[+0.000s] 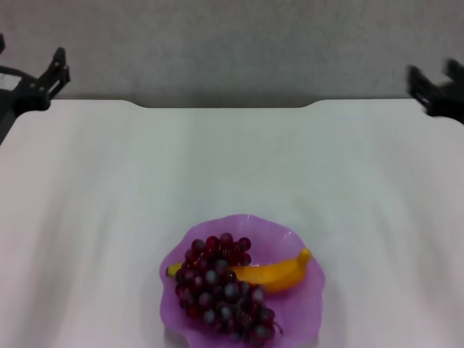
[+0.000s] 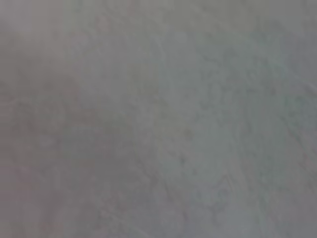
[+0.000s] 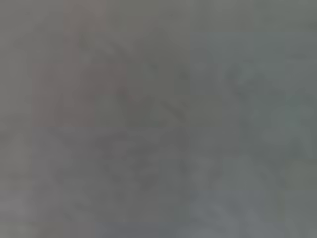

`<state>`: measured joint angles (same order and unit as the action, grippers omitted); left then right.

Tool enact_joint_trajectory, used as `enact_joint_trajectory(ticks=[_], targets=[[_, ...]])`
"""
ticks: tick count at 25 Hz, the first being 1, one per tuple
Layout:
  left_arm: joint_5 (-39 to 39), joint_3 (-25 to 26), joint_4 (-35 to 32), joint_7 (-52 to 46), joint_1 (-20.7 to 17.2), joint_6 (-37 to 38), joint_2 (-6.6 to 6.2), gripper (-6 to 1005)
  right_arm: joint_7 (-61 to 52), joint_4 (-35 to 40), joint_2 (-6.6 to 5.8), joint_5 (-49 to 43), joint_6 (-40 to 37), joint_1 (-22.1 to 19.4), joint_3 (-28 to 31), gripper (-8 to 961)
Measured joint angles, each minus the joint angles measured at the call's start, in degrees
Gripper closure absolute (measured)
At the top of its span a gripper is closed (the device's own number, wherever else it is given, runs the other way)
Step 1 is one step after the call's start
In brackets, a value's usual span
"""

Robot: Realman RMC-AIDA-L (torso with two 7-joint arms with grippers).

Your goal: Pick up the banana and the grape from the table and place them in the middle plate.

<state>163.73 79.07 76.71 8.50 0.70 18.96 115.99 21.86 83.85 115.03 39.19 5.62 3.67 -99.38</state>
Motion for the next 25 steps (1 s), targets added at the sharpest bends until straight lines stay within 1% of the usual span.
enact_joint_trajectory(ticks=[4,9,11,12,13,16,20,22,25], targets=[[0.0,0.4,-1.9,-1.7,-0.7,3.0,-0.06,123,-0.4,-8.3,0.02,0.6,-7.2,-0.9,1.3,346],[0.0,0.1,-8.5,-3.6,0.3,9.5,0.06,123,-1.7,-19.2,0.17,2.4,-17.6,-0.1,-0.2,346],[0.1,0.0,-12.8,-4.4,1.1,13.5,0.14,123,-2.4,-20.7,0.21,3.2,-19.9,-0.2,-1.5,346],[0.1,0.0,-12.8,-4.4,1.1,13.5,0.14,123,-2.7,-21.3,0.2,3.6,-21.2,-0.3,-2.2,346],[0.0,0.0,-14.3,-4.9,1.3,14.7,0.17,123,-2.9,-21.8,0.2,3.8,-22.7,-0.4,-3.0,346],[0.0,0.7,-21.2,-7.1,3.1,20.0,0.19,123,-3.1,-23.0,0.19,3.8,-27.6,-0.7,-5.3,346],[0.0,1.3,-30.0,-8.7,5.7,27.7,0.18,123,-3.1,-24.1,0.19,3.8,-31.2,-0.6,-7.2,346],[0.0,1.4,-32.5,-9.2,6.6,29.3,0.15,123,-3.1,-24.3,0.19,3.8,-31.7,-0.5,-7.5,346],[0.0,1.5,-33.4,-10.2,6.9,29.5,0.07,123,-3.2,-24.5,0.19,3.7,-31.8,-0.3,-7.5,346]])
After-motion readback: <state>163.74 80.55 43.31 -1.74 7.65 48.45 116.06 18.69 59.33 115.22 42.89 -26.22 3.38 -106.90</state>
